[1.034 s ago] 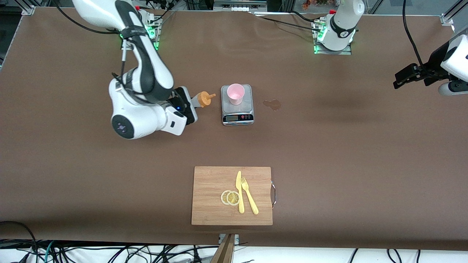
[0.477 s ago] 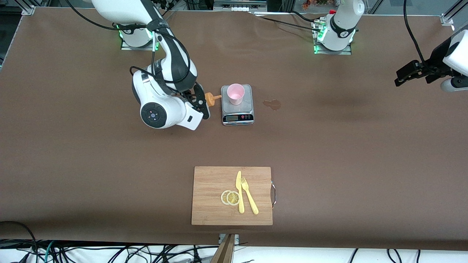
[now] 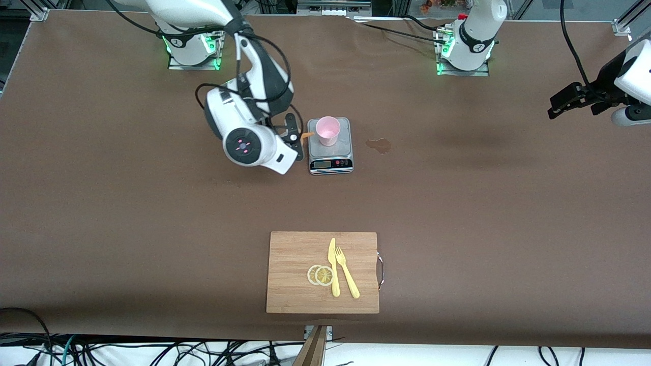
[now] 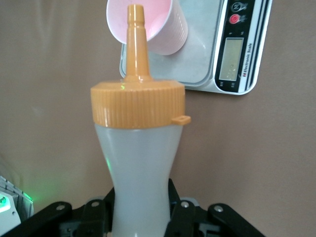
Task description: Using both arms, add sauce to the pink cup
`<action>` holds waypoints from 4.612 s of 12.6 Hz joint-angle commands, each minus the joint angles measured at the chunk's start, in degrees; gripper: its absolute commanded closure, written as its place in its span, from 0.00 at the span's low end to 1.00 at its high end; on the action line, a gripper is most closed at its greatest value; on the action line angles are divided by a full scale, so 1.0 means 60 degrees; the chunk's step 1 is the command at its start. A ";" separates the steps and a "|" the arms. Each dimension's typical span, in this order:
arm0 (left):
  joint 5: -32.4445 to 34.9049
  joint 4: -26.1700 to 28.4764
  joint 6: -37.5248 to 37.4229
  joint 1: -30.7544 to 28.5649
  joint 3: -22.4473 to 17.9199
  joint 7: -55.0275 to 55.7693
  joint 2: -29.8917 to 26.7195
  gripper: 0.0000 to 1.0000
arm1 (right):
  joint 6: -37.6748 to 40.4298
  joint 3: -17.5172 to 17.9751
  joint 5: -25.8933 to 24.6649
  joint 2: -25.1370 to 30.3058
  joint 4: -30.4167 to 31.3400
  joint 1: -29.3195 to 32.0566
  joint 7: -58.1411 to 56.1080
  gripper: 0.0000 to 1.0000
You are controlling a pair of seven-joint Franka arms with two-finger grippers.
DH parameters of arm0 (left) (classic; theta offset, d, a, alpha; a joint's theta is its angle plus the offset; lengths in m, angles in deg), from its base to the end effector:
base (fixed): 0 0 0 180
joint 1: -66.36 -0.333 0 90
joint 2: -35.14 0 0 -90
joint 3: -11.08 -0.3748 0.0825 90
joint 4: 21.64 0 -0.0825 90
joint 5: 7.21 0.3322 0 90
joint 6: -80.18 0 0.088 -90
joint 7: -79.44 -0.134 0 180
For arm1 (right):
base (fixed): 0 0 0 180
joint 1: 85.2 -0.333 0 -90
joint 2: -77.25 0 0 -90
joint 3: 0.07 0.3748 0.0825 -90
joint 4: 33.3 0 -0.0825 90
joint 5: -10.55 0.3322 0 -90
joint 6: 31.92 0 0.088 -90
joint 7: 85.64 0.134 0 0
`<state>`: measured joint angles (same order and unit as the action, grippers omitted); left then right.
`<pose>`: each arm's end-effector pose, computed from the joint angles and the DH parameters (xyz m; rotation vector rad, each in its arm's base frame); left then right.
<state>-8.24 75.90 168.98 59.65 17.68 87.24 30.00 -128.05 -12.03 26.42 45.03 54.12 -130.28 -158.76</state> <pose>0.4636 -0.0045 0.6426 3.1290 0.2179 -0.1001 0.4940 0.3903 0.3619 -1.7833 -2.1973 0.4580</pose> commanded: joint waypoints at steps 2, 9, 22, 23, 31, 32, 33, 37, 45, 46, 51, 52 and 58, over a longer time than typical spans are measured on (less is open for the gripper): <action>0.0054 0.0267 -0.0006 -0.0037 0.0029 -0.0172 -0.0257 0.00 | -0.0004 -0.0059 -0.1263 0.0127 -0.0025 -0.0979 0.1256 1.00; 0.0039 0.0267 -0.0006 -0.0037 0.0029 -0.0172 -0.0257 0.00 | 0.0389 -0.0059 -0.3256 0.0186 -0.0404 -0.2049 0.3187 1.00; 0.0039 0.0267 -0.0006 -0.0037 0.0029 -0.0172 -0.0257 0.00 | 0.1797 -0.0118 -0.5632 0.0200 -0.0450 -0.3443 0.6107 1.00; 0.0039 0.0267 -0.0006 -0.0037 0.0029 -0.0172 -0.0257 0.00 | 0.1797 -0.0118 -0.5632 0.0200 -0.0450 -0.3443 0.6107 1.00; 0.0039 0.0267 -0.0006 -0.0037 0.0029 -0.0172 -0.0257 0.00 | 0.1783 -0.0118 -0.5632 0.0200 -0.0450 -0.3443 0.6092 1.00; 0.0039 0.0267 -0.0006 -0.0037 0.0029 -0.0172 -0.0257 0.00 | 0.1783 -0.0118 -0.5632 0.0200 -0.0450 -0.3443 0.6092 1.00; 0.0039 0.0267 -0.0006 -0.0037 0.0029 -0.0172 -0.0257 0.00 | 0.1797 -0.0118 -0.5632 0.0200 -0.0450 -0.3457 0.6092 1.00; 0.0039 0.0267 -0.0006 -0.0037 0.0029 -0.0172 -0.0257 0.00 | 0.1885 -0.0132 -0.6013 0.0200 -0.0450 -0.3604 0.6092 1.00; 0.0039 0.0267 -0.0006 -0.0037 0.0029 -0.0172 -0.0257 0.00 | 0.2076 -0.0147 -0.5955 0.0200 -0.1021 -0.3502 0.5990 1.00; 0.0039 0.0267 -0.0006 -0.0037 0.0029 -0.0172 -0.0257 0.00 | 0.2076 -0.0161 -0.5940 0.0200 -0.1021 -0.3502 0.5960 1.00; 0.0039 0.0267 -0.0006 -0.0037 0.0029 -0.0172 -0.0257 0.00 | 0.1901 -0.0394 -0.4890 0.0200 -0.0963 -0.3443 0.6078 1.00; 0.0039 0.0267 -0.0006 -0.0037 0.0029 -0.0172 -0.0257 0.00 | 0.1755 -0.0497 -0.4392 0.0200 -0.0948 -0.3298 0.5976 1.00; 0.0054 0.0267 -0.0020 -0.0037 0.0029 -0.0172 -0.0257 0.00 | 0.0905 -0.0659 -0.1946 0.0288 -0.0684 -0.1878 0.4075 1.00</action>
<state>-8.24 76.22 168.98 59.64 17.70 87.24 29.99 -121.86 -15.53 10.05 45.33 49.16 -143.07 -129.90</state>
